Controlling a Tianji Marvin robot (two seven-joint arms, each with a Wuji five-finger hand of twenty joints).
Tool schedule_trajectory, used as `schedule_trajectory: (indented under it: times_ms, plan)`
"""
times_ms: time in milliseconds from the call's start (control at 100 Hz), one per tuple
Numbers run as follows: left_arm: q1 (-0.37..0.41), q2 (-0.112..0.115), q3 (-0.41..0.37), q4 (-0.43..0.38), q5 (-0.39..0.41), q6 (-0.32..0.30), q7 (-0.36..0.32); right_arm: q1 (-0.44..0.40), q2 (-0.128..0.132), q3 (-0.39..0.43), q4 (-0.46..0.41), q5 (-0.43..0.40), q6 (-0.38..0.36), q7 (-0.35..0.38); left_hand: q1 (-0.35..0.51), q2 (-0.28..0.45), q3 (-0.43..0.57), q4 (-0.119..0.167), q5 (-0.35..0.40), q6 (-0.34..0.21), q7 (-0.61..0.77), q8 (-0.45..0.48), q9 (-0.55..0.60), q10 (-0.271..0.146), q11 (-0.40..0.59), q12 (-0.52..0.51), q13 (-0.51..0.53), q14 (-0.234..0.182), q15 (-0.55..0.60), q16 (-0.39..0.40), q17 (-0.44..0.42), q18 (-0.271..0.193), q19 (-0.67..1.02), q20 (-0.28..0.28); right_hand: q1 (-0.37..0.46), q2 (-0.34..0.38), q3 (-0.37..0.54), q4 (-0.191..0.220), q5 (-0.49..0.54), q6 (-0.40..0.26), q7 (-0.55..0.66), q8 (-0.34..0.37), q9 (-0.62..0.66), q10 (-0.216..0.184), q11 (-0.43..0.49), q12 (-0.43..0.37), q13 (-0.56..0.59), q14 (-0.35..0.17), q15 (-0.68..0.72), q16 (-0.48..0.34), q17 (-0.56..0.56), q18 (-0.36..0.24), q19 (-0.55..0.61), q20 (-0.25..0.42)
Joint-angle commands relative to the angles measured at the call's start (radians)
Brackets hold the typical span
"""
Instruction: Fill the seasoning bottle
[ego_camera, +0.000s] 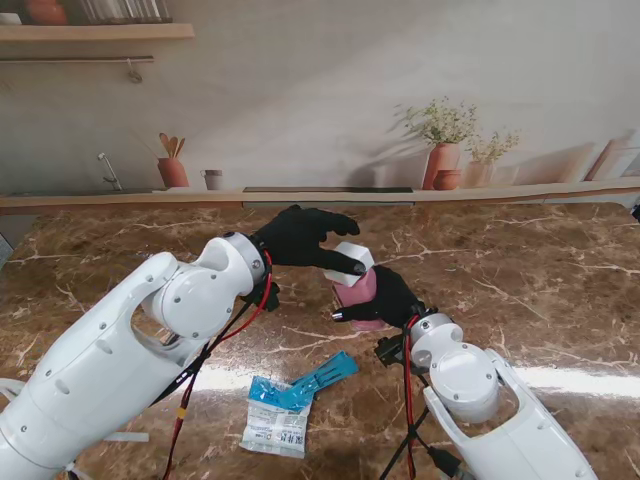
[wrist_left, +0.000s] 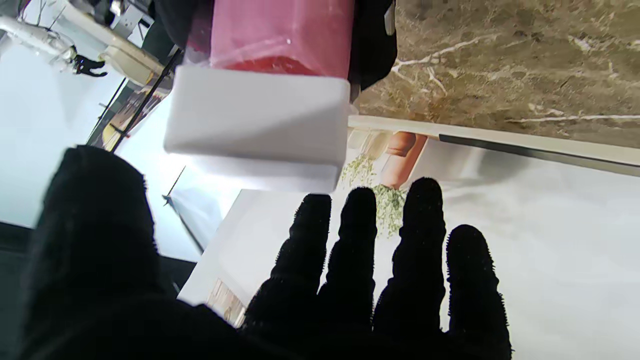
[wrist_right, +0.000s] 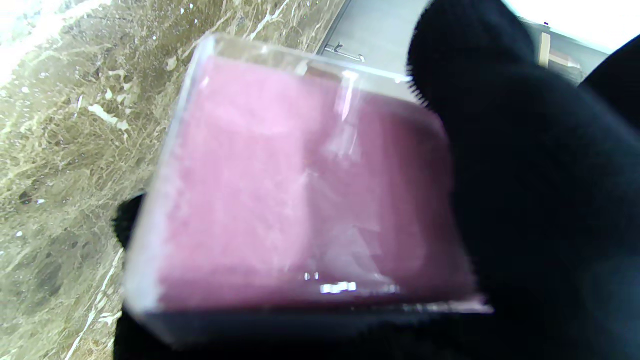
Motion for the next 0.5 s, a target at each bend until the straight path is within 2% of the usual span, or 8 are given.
schedule_trajectory:
  times_ms: [0,160,230,280,320,390,460,490]
  plan:
    - [-0.020,-0.004,0.006,-0.018,-0.011,0.011,-0.032,-0.007,-0.006,0.001,-0.021,0.002,0.005,0.010,-0.010,0.036,-0.034,0.042,0.000,-0.008,-0.002,0.010,0.067,-0.017,0.049,0.036,0.032,0.028,0.035,0.023,0.002,0.017,0.048,0.002,0.212,0.419,0.387,-0.010,0.275,-0.141,0.249,0.041,0.129,-0.079,0.207,0.039,0.189,-0.152,0.833,0.067,0.027,-0.172,0.099,0.031]
    - [-0.037,0.002,0.020,-0.014,0.005,-0.003,-0.056,-0.016,-0.006,0.011,-0.036,0.001,0.008,0.004,0.170,0.006,0.023,0.047,-0.006,-0.035,0.002,0.008,0.178,-0.091,0.119,0.089,0.055,-0.001,0.064,0.045,-0.005,0.009,0.060,-0.040,0.212,0.419,0.388,-0.010,0.276,-0.140,0.249,0.041,0.129,-0.077,0.207,0.039,0.189,-0.152,0.834,0.066,0.026,-0.170,0.100,0.031]
    - [-0.043,0.006,0.020,-0.008,0.000,-0.031,-0.070,-0.020,-0.007,0.016,-0.043,0.002,0.011,0.001,0.085,-0.150,0.626,0.002,-0.036,-0.055,0.008,-0.002,0.163,-0.123,0.108,0.079,0.018,-0.031,0.033,0.023,-0.044,-0.025,0.033,-0.076,0.212,0.419,0.388,-0.010,0.276,-0.140,0.249,0.042,0.128,-0.079,0.207,0.039,0.189,-0.152,0.834,0.066,0.026,-0.170,0.100,0.032]
    - [-0.046,0.010,0.018,-0.005,0.008,-0.064,-0.082,-0.024,-0.007,0.019,-0.049,0.003,0.013,-0.001,0.123,-0.210,0.922,-0.005,-0.059,-0.084,0.001,-0.011,0.136,-0.153,0.073,0.047,-0.023,-0.059,-0.012,-0.009,-0.073,-0.050,-0.021,-0.095,0.212,0.419,0.388,-0.010,0.276,-0.140,0.249,0.042,0.129,-0.079,0.208,0.039,0.189,-0.152,0.834,0.066,0.026,-0.170,0.100,0.032]
    - [-0.052,0.015,0.013,0.002,0.011,-0.118,-0.097,-0.026,-0.007,0.021,-0.052,0.003,0.015,-0.002,0.167,-0.218,1.050,-0.012,-0.089,-0.125,-0.009,-0.020,0.092,-0.182,0.021,-0.002,-0.075,-0.094,-0.062,-0.050,-0.077,-0.082,-0.113,-0.135,0.212,0.419,0.388,-0.010,0.276,-0.140,0.249,0.042,0.129,-0.079,0.208,0.039,0.188,-0.152,0.834,0.066,0.026,-0.170,0.100,0.032]
    - [-0.070,0.028,0.003,0.018,-0.004,-0.213,-0.144,-0.031,-0.008,0.024,-0.058,0.007,0.018,-0.005,0.264,-0.219,1.075,-0.037,-0.193,-0.272,-0.039,-0.042,-0.073,-0.210,-0.103,-0.144,-0.191,-0.159,-0.156,-0.152,-0.079,-0.155,-0.301,-0.170,0.212,0.420,0.389,-0.010,0.276,-0.140,0.249,0.042,0.129,-0.079,0.208,0.039,0.188,-0.152,0.834,0.066,0.025,-0.169,0.100,0.032]
    - [-0.091,0.041,-0.003,0.033,-0.128,-0.241,-0.221,-0.034,-0.008,0.027,-0.062,0.010,0.020,-0.006,0.329,-0.203,1.036,-0.041,-0.294,-0.320,-0.077,-0.073,-0.316,-0.234,-0.169,-0.242,-0.346,-0.204,-0.228,-0.241,-0.093,-0.210,-0.542,-0.159,0.212,0.419,0.390,-0.010,0.278,-0.140,0.250,0.042,0.129,-0.078,0.208,0.039,0.188,-0.151,0.835,0.066,0.025,-0.169,0.100,0.032]
    - [-0.097,0.045,-0.005,0.036,-0.163,-0.241,-0.246,-0.035,-0.008,0.027,-0.063,0.011,0.021,-0.005,0.315,-0.198,1.004,-0.036,-0.333,-0.318,-0.106,-0.093,-0.400,-0.235,-0.187,-0.278,-0.393,-0.211,-0.251,-0.261,-0.079,-0.210,-0.602,-0.201,0.213,0.419,0.390,-0.010,0.279,-0.140,0.251,0.043,0.129,-0.078,0.209,0.040,0.188,-0.151,0.835,0.067,0.025,-0.169,0.100,0.033]
